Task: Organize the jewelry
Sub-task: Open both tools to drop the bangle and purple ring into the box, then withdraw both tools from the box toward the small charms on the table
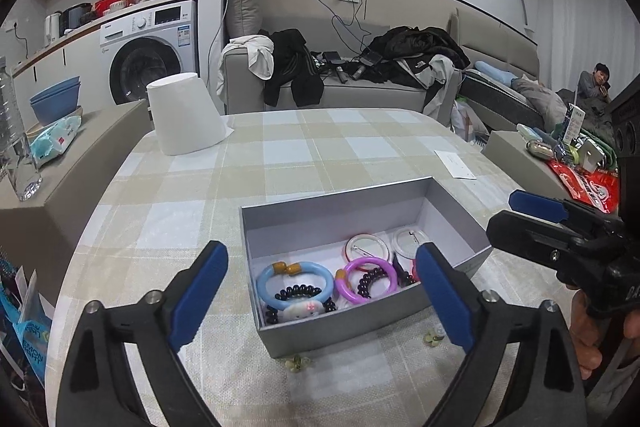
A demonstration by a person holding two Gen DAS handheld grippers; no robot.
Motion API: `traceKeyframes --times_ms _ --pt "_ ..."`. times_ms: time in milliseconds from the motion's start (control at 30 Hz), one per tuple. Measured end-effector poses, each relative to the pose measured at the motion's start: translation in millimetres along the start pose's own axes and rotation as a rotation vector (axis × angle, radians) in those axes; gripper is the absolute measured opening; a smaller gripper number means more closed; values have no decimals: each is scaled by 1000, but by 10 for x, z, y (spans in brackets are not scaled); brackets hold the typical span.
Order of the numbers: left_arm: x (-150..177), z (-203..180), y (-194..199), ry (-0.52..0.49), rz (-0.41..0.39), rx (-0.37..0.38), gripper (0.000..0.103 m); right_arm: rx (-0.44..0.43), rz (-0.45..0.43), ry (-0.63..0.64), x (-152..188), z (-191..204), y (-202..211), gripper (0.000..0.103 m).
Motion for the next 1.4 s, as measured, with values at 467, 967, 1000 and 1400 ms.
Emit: traceKeyframes --times_ms 467,967,1000,1400 --pt "223 120 219 33 -8 -6 102 7 41 29 394 63 142 103" --pt "495 128 112 17 56 0 102 0 144 24 639 33 -39 103" --pt "492 135 106 21 59 -3 102 -1 149 19 648 27 -41 103" --pt "554 129 87 18 78 -33 102 12 218 75 790 119 -127 103"
Point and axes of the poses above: each gripper's, at about its wrist camera, not at the fingertips, and y roughly against the way its jaws point, z to its left, x to its underside, the point moved 8 cm from there along -y, roughly the way its jaws point, and after that the axes turned 4 degrees about z, right-handed, at the moved point
